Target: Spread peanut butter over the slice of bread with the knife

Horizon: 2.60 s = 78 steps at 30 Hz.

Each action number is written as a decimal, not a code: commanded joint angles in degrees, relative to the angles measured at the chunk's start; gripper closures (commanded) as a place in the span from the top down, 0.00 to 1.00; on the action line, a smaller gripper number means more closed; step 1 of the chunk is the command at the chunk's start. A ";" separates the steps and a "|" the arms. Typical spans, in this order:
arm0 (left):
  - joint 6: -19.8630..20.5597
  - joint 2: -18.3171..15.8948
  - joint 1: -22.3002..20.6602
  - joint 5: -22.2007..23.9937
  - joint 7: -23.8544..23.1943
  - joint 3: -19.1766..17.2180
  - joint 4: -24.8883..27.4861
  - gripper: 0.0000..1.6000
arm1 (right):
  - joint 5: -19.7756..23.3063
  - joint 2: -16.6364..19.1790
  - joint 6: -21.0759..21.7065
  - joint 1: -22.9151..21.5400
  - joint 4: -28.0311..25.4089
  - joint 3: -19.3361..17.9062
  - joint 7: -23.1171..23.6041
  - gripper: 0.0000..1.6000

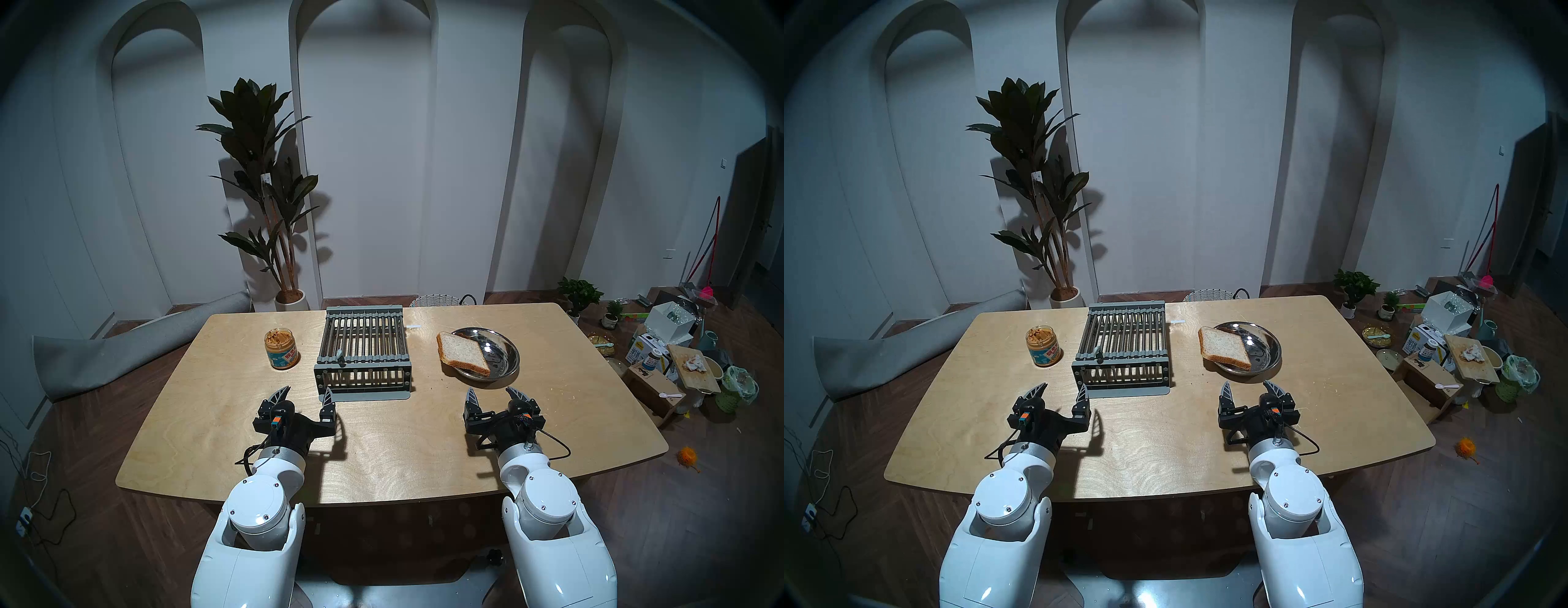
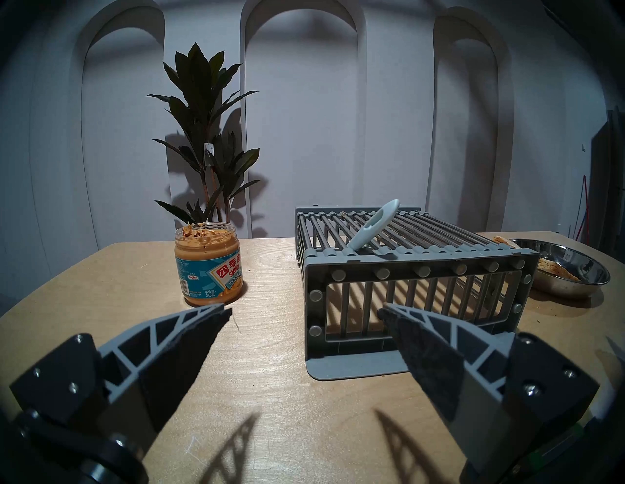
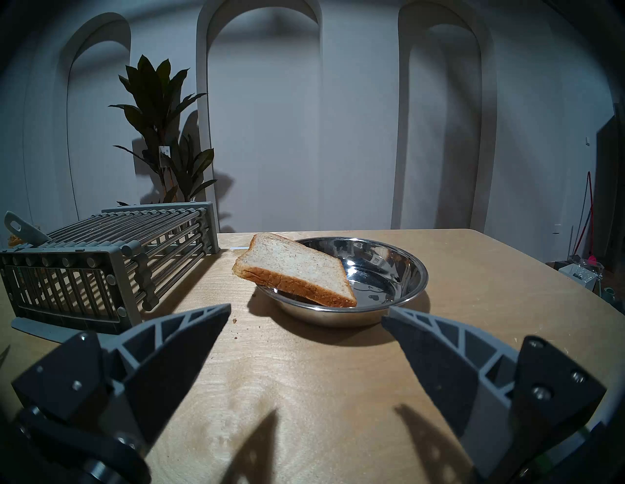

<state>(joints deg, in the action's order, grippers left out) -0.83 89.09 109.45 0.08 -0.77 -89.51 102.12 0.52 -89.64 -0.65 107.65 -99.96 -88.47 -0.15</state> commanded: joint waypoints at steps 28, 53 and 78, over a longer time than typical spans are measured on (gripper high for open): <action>9.07 -0.10 0.88 1.30 6.09 7.26 14.40 1.00 | 7.22 1.83 -2.27 -8.54 0.28 -5.75 4.13 1.00; -7.90 -1.73 -12.46 -6.07 18.83 19.04 -1.94 0.95 | 9.78 3.62 -3.30 -14.04 7.47 -9.14 4.42 1.00; -22.72 2.67 -25.16 -8.02 33.81 19.79 -23.24 0.67 | 12.49 5.06 -3.23 -17.62 8.43 -12.49 5.78 1.00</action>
<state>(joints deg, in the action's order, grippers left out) -20.90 90.34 89.19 -9.65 30.17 -70.31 80.24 12.12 -84.37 -3.50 91.70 -89.93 -100.31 5.83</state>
